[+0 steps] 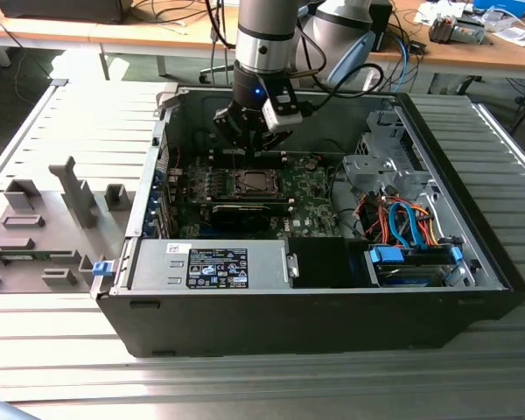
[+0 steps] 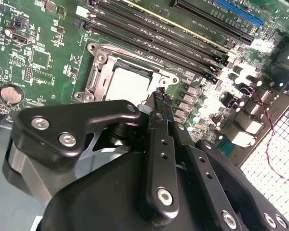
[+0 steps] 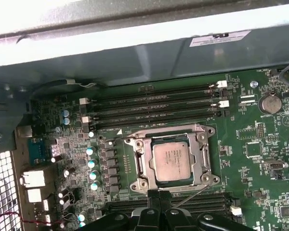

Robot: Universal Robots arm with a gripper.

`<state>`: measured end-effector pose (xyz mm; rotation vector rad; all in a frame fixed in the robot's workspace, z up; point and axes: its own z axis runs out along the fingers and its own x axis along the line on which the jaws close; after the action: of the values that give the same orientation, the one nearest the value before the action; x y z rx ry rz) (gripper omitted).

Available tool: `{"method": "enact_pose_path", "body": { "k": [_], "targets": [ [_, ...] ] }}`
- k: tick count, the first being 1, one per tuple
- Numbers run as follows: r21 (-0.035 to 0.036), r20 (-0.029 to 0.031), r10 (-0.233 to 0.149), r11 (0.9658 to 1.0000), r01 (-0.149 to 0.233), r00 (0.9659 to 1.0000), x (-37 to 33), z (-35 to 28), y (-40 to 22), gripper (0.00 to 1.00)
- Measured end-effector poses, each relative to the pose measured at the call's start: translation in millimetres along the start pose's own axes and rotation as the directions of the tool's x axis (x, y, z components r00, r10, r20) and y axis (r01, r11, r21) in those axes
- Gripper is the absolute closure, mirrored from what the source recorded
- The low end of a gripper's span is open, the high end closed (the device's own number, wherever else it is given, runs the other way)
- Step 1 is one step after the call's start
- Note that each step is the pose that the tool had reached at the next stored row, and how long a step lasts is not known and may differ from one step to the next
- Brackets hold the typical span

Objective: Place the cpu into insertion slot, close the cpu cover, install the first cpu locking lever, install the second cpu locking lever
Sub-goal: 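Install the first cpu locking lever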

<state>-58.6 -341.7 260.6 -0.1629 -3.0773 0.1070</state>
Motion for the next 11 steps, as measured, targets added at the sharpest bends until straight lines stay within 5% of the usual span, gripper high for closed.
{"method": "enact_pose_path", "body": {
  "k": [11],
  "targets": [
    [0.0037,0.0052,-0.075,0.9972,0.075,0.9972,0.0,0.0,0.0,0.89]
  ]
}}
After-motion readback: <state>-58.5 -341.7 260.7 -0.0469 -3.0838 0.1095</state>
